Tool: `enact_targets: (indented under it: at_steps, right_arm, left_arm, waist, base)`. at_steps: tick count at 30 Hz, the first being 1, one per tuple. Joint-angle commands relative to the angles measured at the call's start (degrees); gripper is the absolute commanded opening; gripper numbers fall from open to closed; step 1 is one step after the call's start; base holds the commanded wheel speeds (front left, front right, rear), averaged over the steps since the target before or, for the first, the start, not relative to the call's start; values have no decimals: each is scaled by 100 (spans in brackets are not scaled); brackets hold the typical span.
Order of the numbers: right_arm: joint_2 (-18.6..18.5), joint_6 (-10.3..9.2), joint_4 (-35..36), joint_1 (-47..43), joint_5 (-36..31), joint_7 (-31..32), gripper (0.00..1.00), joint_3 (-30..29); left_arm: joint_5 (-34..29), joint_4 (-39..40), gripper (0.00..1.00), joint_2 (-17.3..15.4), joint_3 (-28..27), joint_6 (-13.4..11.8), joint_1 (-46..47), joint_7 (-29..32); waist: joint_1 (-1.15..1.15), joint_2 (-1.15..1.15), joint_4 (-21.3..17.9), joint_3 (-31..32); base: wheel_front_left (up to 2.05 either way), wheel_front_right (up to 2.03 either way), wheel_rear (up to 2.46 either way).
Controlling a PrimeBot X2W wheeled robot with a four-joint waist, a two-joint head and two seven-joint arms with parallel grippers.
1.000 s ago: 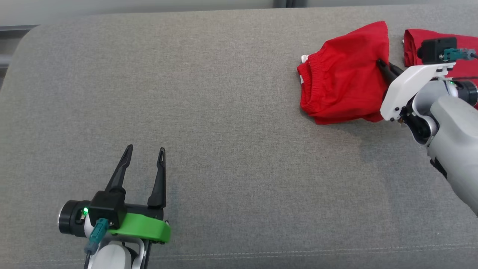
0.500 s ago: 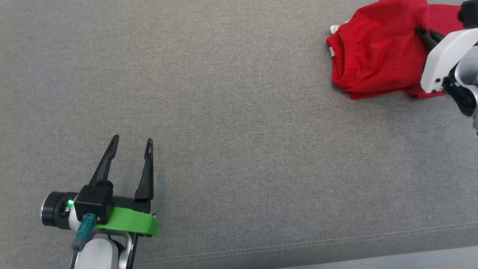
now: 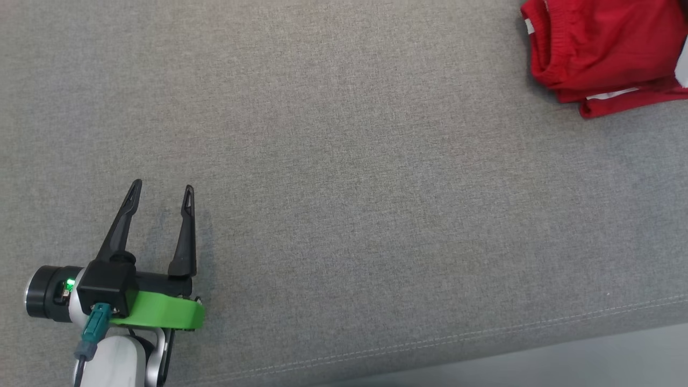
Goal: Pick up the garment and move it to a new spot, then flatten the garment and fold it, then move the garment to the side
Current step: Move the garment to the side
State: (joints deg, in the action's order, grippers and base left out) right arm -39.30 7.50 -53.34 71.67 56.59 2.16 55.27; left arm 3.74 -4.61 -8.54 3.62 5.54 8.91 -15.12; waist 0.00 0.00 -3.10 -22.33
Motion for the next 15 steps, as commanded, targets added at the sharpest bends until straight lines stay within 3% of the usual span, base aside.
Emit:
enact_targets:
  at_steps: [1, 15]
  right_arm:
    - [-102, -2, -38, 130, 25, 38, 0, 30]
    - [-311, -2, -687, 600, -68, 14, 0, 66]
  left_arm:
    - [-46, 39, 100, -72, -30, -14, 90, 4]
    - [-30, 258, 100, -228, -64, -65, 81, 4]
  waist:
    - [0, 0, -33, -87]
    - [0, 0, 106, -360]
  base:
    - [0, 0, 0]
    - [0, 0, 0]
